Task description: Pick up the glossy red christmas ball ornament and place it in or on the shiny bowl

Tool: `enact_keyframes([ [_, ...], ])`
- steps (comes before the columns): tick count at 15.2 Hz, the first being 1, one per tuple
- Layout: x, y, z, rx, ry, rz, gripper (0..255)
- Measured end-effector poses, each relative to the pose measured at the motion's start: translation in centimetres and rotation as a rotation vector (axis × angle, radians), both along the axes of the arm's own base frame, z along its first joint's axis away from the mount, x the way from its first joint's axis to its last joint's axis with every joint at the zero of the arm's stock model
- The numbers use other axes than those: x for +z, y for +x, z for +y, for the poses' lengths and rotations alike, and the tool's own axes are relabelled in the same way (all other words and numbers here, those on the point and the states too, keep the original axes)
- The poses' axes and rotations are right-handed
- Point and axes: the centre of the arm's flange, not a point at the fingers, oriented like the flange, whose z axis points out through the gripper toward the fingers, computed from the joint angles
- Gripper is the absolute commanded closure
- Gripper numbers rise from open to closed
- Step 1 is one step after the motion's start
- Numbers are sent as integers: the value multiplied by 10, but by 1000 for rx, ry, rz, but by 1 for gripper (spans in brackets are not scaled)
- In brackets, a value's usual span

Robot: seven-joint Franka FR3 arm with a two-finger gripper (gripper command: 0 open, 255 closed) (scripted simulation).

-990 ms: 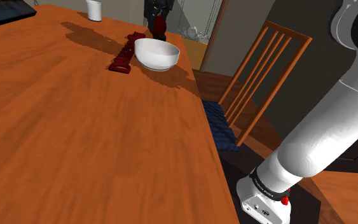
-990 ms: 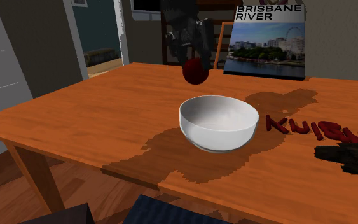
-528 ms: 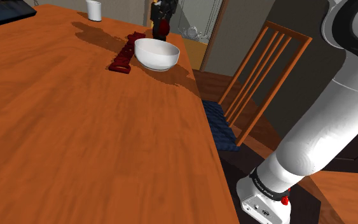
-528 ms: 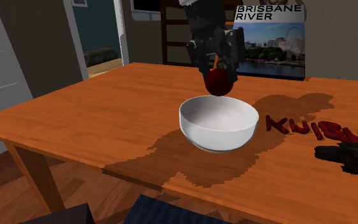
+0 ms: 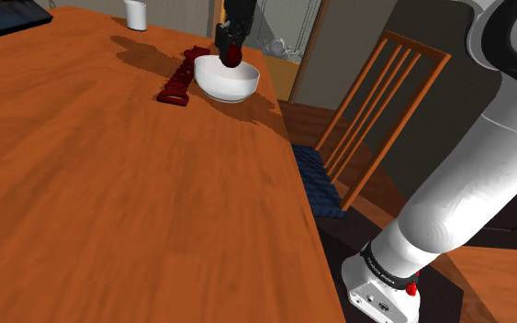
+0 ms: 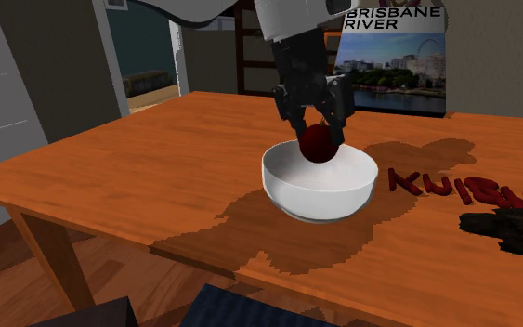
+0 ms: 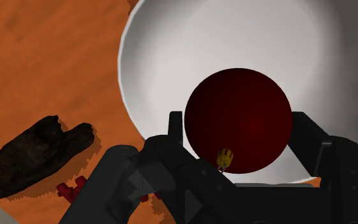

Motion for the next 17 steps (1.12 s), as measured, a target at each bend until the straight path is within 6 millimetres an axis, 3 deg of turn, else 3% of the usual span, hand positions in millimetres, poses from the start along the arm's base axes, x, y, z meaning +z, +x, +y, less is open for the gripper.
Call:
enact_keyframes([
  [7, -6, 0, 0, 0, 0, 0, 255],
  [8, -6, 0, 0, 0, 0, -1, 0],
  [14, -6, 0, 0, 0, 0, -1, 0],
  [17, 20, -6, 6, 0, 0, -2, 0],
])
